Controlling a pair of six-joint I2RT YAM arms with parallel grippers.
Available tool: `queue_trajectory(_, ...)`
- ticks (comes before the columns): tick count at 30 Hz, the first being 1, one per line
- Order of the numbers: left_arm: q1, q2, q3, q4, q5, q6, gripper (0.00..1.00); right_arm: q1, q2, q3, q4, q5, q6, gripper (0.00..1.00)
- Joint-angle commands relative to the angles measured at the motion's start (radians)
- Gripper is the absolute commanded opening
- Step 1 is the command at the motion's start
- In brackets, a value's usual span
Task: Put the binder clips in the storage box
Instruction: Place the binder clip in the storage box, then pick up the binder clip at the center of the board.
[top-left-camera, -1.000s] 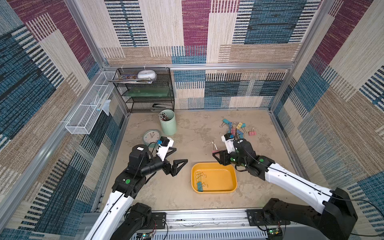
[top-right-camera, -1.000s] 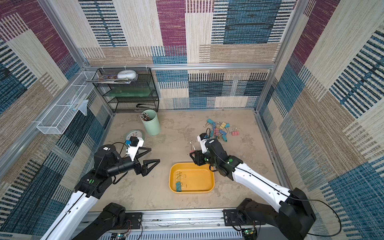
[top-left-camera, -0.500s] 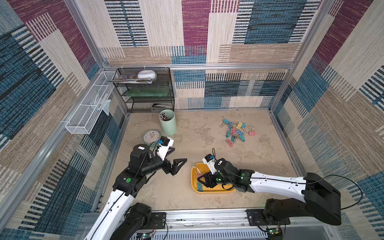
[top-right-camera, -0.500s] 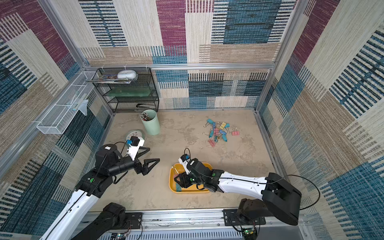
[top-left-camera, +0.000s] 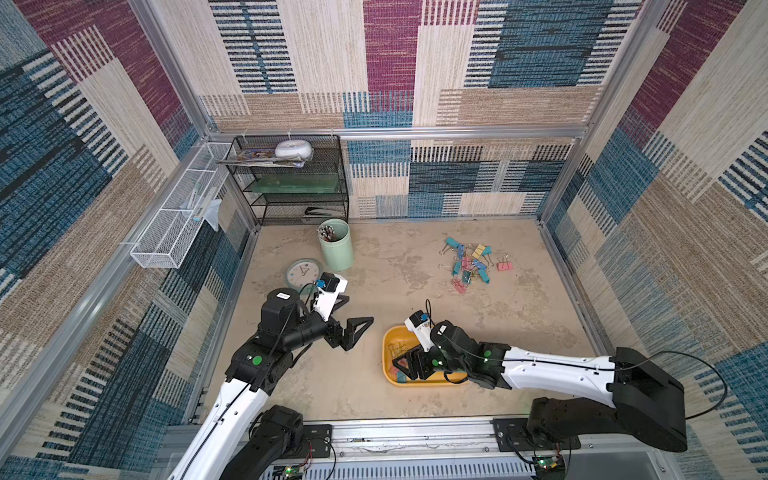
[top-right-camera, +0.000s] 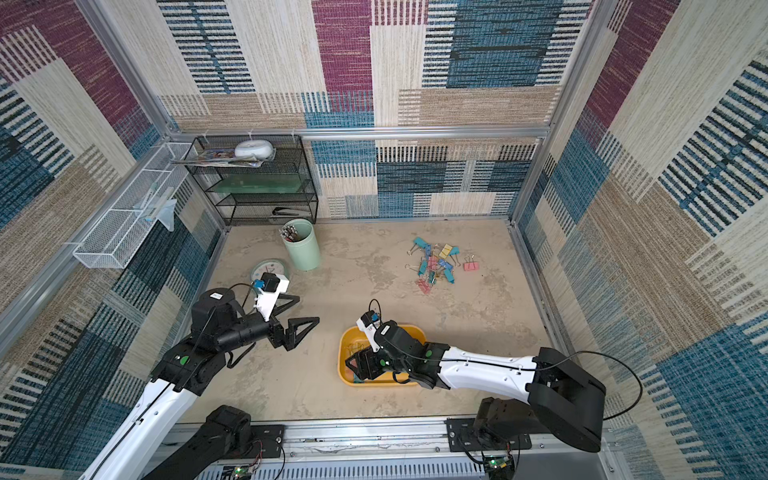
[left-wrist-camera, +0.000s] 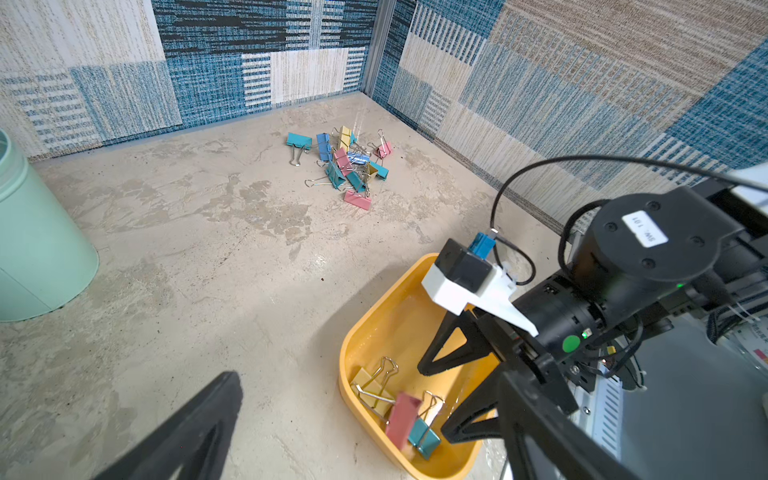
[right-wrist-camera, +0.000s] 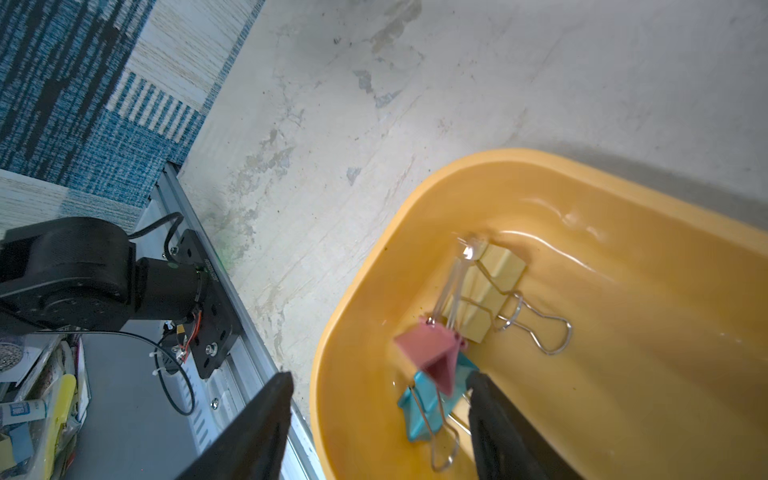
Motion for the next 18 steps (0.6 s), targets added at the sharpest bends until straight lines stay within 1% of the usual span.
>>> queue_trajectory(1,-0.001,-0.003,0.01,0.014,0.01,0.011,1.0,-0.001,-0.037,0.029,-0.026,0.09,-0.017,0.79)
queue_trajectory(4,-0.001,-0.001,0.01,0.015,0.014,0.01,1.0,-0.016,-0.09,0.083,-0.103,0.246,-0.057,0.82)
queue_trajectory(5,-0.001,-0.001,0.01,0.015,0.016,0.01,1.0,-0.043,-0.106,0.105,-0.132,0.298,-0.071,0.83)
queue_trajectory(6,-0.001,-0.002,0.011,0.015,0.018,0.01,1.0,-0.085,-0.116,0.128,-0.158,0.323,-0.077,0.82)
queue_trajectory(7,-0.001,0.0,0.01,0.015,0.017,0.01,1.0,-0.153,-0.122,0.155,-0.188,0.319,-0.08,0.82)
queue_trajectory(9,-0.001,0.0,0.01,0.015,0.019,0.009,1.0,-0.306,-0.113,0.203,-0.234,0.262,-0.087,0.8)
queue_trajectory(11,-0.001,0.0,0.011,0.015,0.024,0.009,1.0,-0.445,-0.075,0.259,-0.282,0.242,-0.1,0.78)
queue_trajectory(15,0.0,0.0,0.011,0.016,0.027,0.007,0.99,-0.624,0.057,0.371,-0.36,0.253,-0.158,0.76)
queue_trajectory(16,-0.001,0.002,0.013,0.016,0.033,0.006,1.0,-0.652,0.106,0.407,-0.382,0.248,-0.186,0.74)
queue_trajectory(18,-0.001,0.009,0.015,0.017,0.049,0.003,1.0,-0.674,0.205,0.473,-0.432,0.258,-0.228,0.68)
